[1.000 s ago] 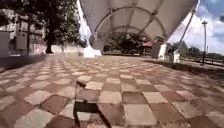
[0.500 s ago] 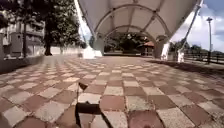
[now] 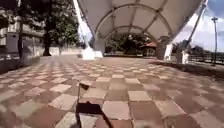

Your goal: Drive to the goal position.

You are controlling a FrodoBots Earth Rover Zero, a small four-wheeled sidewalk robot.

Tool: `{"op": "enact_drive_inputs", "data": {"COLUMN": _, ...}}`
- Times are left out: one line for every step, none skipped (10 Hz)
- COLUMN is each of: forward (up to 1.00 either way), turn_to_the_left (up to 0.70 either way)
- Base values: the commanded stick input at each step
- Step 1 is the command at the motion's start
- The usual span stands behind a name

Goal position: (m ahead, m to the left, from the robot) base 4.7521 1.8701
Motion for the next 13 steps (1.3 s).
{"op": "enact_drive_inputs", "data": {"forward": 1.0, "turn_to_the_left": 0.0}}
{"op": "enact_drive_inputs", "data": {"forward": 1.0, "turn_to_the_left": 0.0}}
{"op": "enact_drive_inputs", "data": {"forward": 1.0, "turn_to_the_left": 0.0}}
{"op": "enact_drive_inputs", "data": {"forward": 1.0, "turn_to_the_left": 0.0}}
{"op": "enact_drive_inputs", "data": {"forward": 1.0, "turn_to_the_left": 0.0}}
{"op": "enact_drive_inputs", "data": {"forward": 1.0, "turn_to_the_left": 0.0}}
{"op": "enact_drive_inputs", "data": {"forward": 1.0, "turn_to_the_left": 0.0}}
{"op": "enact_drive_inputs", "data": {"forward": 1.0, "turn_to_the_left": 0.0}}
{"op": "enact_drive_inputs", "data": {"forward": 1.0, "turn_to_the_left": 0.0}}
{"op": "enact_drive_inputs", "data": {"forward": 1.0, "turn_to_the_left": 0.0}}
{"op": "enact_drive_inputs", "data": {"forward": 1.0, "turn_to_the_left": 0.0}}
{"op": "enact_drive_inputs", "data": {"forward": 1.0, "turn_to_the_left": 0.0}}
{"op": "enact_drive_inputs", "data": {"forward": 1.0, "turn_to_the_left": 0.0}}
